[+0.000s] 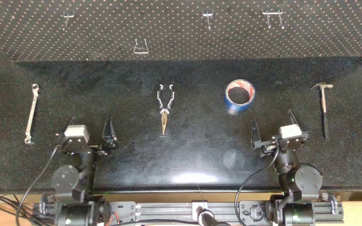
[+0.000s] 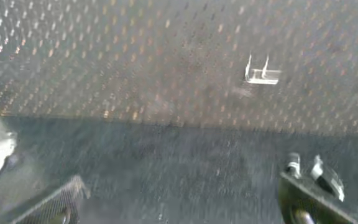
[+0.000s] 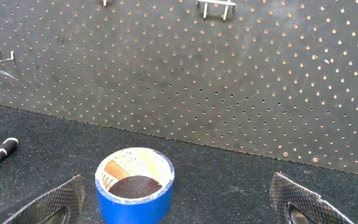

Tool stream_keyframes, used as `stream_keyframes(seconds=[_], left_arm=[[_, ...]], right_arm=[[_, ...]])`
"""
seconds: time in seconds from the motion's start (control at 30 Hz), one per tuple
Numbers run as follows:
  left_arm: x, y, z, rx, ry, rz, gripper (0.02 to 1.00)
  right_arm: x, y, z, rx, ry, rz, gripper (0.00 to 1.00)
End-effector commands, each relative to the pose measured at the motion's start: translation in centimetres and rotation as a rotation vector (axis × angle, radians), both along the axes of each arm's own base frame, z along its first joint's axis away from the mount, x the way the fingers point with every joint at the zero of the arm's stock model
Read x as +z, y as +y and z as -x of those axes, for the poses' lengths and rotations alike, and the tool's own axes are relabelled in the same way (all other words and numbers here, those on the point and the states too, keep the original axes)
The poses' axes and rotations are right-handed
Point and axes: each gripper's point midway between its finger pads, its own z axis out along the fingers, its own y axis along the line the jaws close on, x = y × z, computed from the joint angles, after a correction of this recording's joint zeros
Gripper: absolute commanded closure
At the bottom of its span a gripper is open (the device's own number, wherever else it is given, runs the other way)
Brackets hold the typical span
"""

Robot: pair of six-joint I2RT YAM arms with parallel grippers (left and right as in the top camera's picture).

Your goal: Place Tools Onto Pegboard

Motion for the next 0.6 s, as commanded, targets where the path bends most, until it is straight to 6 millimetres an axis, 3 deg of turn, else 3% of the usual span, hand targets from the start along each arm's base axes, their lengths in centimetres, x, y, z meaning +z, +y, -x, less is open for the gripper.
stream_keyframes(seconds=[0.03,0.2,0.33,0.47,0.6], left_arm=[[1.0,0.0,2.8,-0.017,0.17,0.034,0.025],[4.0,1.5,5.7,0.089,0.394,0.031,0.025],[7.5,5.2,7.1,0.28,0.577,-0.048,0.025],[10.5,7.1,5.0,0.228,0.681,-0.185,0.025],[10.0,10.1,3.9,0.201,0.855,-0.232,0.025]], right_arm=[[-0.1,0.1,0.0,0.006,-0.005,0.014,0.025],[-0.1,0.1,0.0,0.006,-0.005,0.014,0.025],[-0.1,0.1,0.0,0.006,-0.005,0.014,0.025],[-0.1,0.1,0.0,0.006,-0.005,0.014,0.025],[-0.1,0.1,0.0,0.006,-0.005,0.014,0.025]])
